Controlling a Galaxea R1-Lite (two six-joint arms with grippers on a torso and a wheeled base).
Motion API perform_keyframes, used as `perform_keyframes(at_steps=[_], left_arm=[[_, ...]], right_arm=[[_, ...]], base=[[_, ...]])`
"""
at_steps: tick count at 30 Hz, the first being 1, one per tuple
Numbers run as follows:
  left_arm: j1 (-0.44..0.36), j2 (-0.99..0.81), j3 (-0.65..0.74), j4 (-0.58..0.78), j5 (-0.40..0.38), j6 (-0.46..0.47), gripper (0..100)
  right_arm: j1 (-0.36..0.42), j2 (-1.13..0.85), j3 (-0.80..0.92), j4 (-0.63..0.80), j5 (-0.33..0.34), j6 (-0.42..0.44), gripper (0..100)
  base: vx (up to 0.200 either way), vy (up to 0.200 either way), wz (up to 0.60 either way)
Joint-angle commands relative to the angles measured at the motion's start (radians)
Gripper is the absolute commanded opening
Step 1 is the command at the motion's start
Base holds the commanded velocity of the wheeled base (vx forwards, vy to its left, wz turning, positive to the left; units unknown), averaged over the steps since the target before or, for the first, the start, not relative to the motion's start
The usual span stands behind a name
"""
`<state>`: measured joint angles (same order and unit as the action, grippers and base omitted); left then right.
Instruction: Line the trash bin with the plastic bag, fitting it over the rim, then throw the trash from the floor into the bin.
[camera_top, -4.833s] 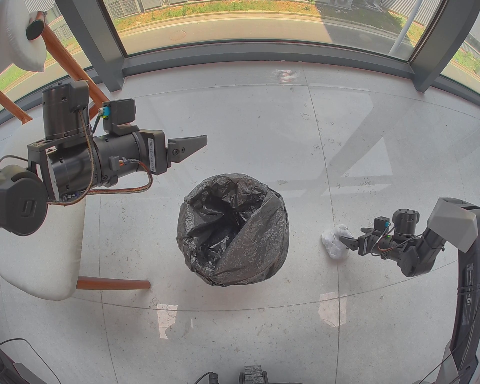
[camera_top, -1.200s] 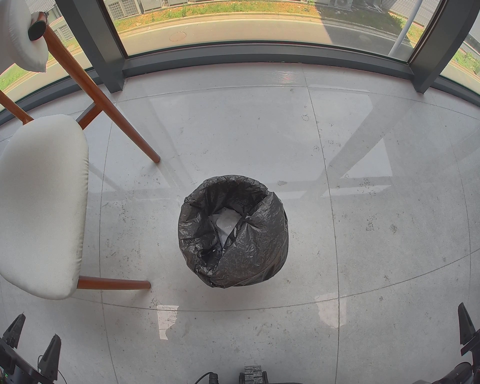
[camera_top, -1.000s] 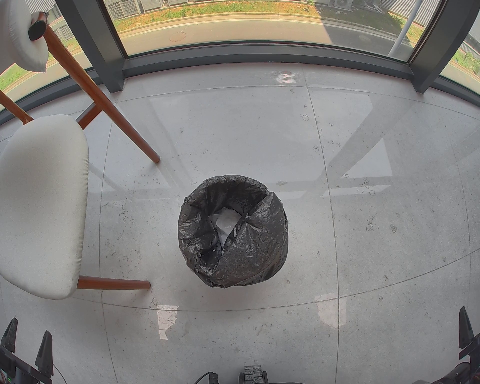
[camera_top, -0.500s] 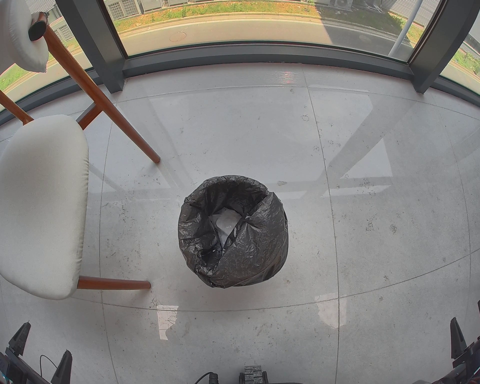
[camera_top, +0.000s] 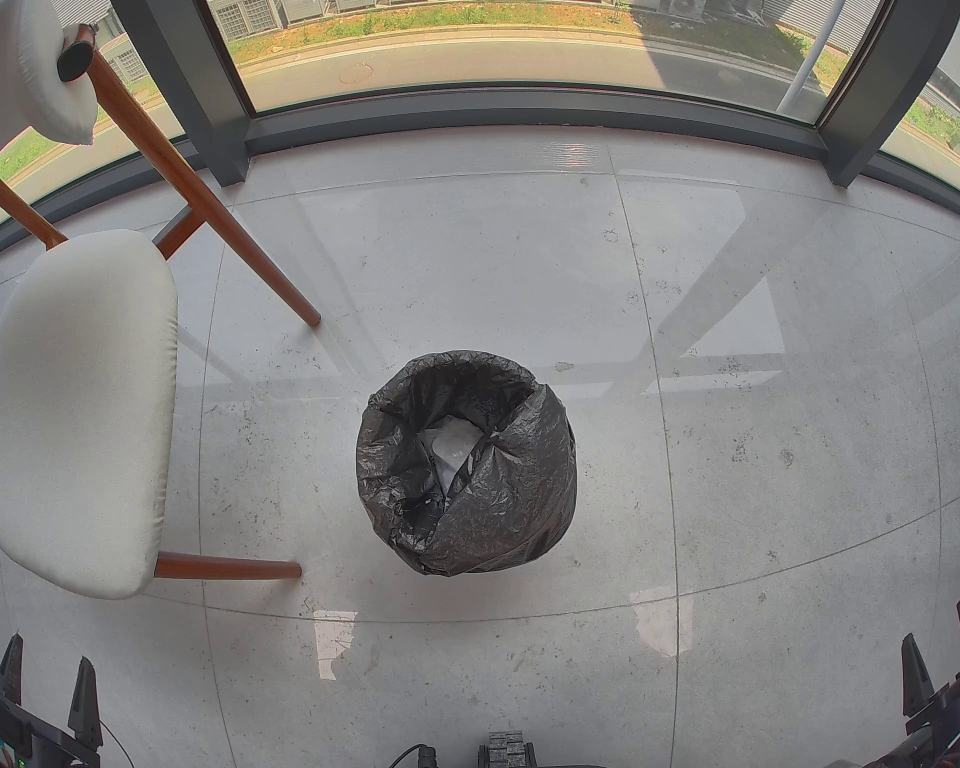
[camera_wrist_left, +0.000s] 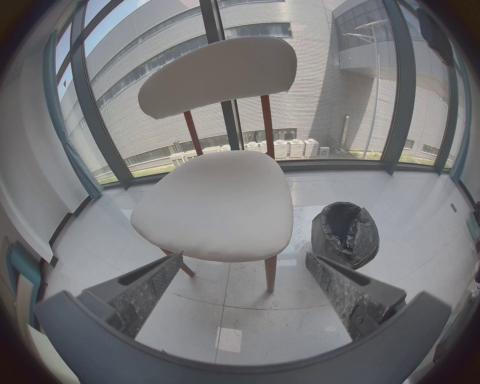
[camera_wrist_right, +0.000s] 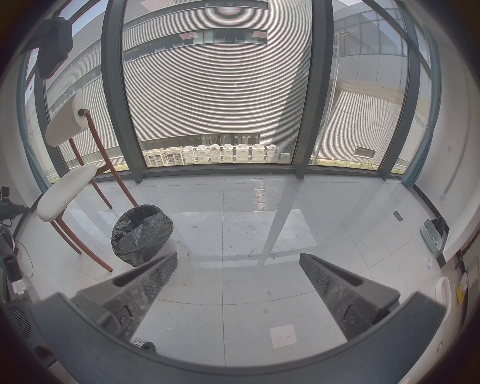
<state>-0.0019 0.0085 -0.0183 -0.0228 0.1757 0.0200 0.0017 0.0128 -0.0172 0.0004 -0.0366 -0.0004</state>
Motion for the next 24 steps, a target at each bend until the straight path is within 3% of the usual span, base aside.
perform_keyframes(at_steps=[1, 4, 24], left_arm=[[-0.001, -0.009, 0.009, 0.003, -0.081, 0.012, 100], [-0.001, -0.009, 0.012, 0.046, -0.233, -0.006, 100], [0.0, -0.009, 0.012, 0.046, -0.208, -0.017, 100]], right_arm=[[0.0, -0.007, 0.017, 0.0, -0.002, 0.0, 100], [0.0, -0.007, 0.017, 0.003, 0.001, -0.003, 100], [0.0, -0.007, 0.017, 0.001, 0.006, -0.006, 100]], base=[[0.0, 0.0, 0.0], [0.0, 0.0, 0.0], [0.0, 0.0, 0.0]])
